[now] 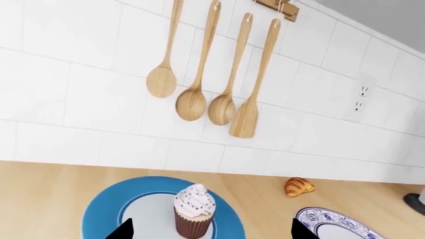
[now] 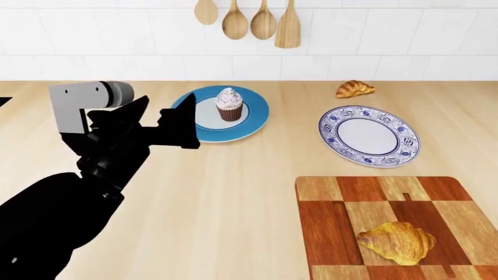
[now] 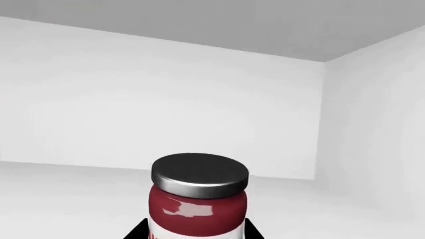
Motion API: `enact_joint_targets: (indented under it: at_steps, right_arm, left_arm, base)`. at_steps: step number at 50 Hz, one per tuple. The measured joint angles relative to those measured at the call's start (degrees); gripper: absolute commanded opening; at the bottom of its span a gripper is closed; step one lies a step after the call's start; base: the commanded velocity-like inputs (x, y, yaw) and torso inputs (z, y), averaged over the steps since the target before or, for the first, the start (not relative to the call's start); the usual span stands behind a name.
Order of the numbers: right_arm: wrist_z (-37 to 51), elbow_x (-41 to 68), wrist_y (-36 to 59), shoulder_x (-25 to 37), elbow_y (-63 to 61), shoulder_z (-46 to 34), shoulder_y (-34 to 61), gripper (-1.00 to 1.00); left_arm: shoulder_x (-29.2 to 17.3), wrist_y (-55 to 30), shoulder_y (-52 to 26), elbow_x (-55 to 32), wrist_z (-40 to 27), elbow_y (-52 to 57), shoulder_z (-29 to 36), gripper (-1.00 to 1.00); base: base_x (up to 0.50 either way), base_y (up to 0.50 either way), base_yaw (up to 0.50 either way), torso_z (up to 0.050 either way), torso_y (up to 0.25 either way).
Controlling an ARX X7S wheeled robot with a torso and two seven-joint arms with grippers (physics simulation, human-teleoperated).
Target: From the different types of pastries on the counter, select a croissant and place it on the cutting board. Then retrieve a jar of jam from the cabinet and place it alongside the croissant on the cutting board.
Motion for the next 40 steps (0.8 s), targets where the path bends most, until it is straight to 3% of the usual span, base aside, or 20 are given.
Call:
enact_joint_targets:
  at_steps: [17,22,29,40]
  right_arm:
    - [5.4,-3.0,21.9,2.9,-16.8,13.9,6.4,-1.0]
    - [15.4,8.1,26.4,6.5,-21.6,15.1,7.0,-1.0]
    - [34.9,32.1,29.2,12.9,-27.3,14.1,7.4,-1.0]
    - [52.0,58.6,22.3,24.8,-40.2,5.5,7.6,-1.0]
  left_arm:
    - [-0.2,-0.5,0.1,-1.6,0.0,0.9,0.5,1.0]
    - [-0.2,-0.1,0.1,-1.1,0.4,0.4,1.3,1.0]
    - [-0.2,0.3,0.1,-0.4,0.9,-0.3,2.2,1.0]
    - [-0.1,0.4,0.1,-0.1,0.7,-0.3,3.3,1.0]
  base:
    - [0.0,0.0,0.0,0.0,0.0]
    - [0.0,0.0,0.0,0.0,0.0]
    - [0.0,0.0,0.0,0.0,0.0]
    - [0.0,0.0,0.0,0.0,0.0]
